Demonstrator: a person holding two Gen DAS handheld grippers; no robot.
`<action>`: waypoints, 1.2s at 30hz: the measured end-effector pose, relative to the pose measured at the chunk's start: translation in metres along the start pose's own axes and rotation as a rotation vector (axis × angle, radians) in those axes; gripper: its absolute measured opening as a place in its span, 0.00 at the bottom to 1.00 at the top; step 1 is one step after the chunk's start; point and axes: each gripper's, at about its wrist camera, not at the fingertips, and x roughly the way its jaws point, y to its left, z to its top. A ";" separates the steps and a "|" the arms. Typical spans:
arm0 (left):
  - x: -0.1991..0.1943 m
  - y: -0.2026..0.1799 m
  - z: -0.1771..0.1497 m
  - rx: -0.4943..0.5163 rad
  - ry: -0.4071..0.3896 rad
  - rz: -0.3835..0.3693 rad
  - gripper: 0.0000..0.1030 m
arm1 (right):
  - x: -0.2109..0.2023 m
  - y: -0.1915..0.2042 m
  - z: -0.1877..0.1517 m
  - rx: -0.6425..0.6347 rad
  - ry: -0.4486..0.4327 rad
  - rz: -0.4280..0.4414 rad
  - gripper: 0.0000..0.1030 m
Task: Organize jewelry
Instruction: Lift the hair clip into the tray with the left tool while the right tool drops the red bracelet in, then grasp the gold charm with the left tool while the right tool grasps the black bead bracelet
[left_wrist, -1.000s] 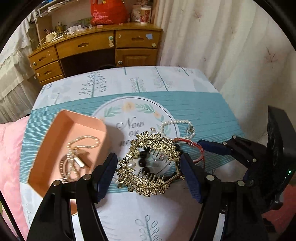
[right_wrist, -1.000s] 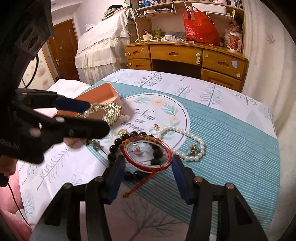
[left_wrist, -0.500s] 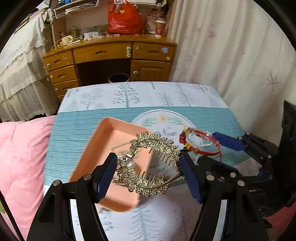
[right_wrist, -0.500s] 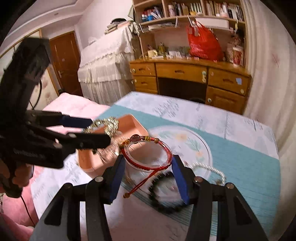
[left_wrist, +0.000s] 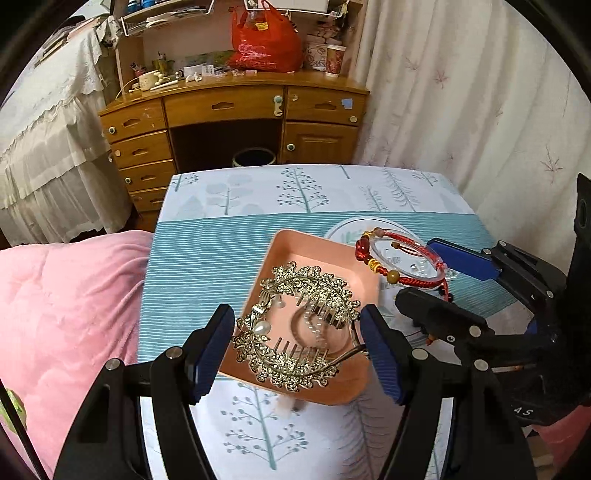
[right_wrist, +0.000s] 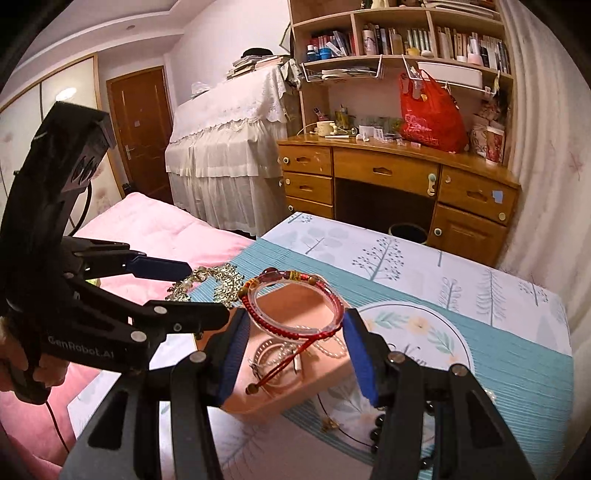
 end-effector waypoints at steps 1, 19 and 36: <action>0.001 0.002 0.000 -0.003 0.004 -0.001 0.67 | 0.001 0.001 0.001 0.000 0.003 -0.006 0.51; 0.016 0.000 -0.001 -0.032 0.077 -0.029 0.85 | -0.004 -0.016 -0.019 0.073 0.066 -0.106 0.60; 0.030 -0.071 -0.062 -0.158 0.219 -0.143 0.85 | -0.030 -0.077 -0.074 0.259 0.213 -0.143 0.72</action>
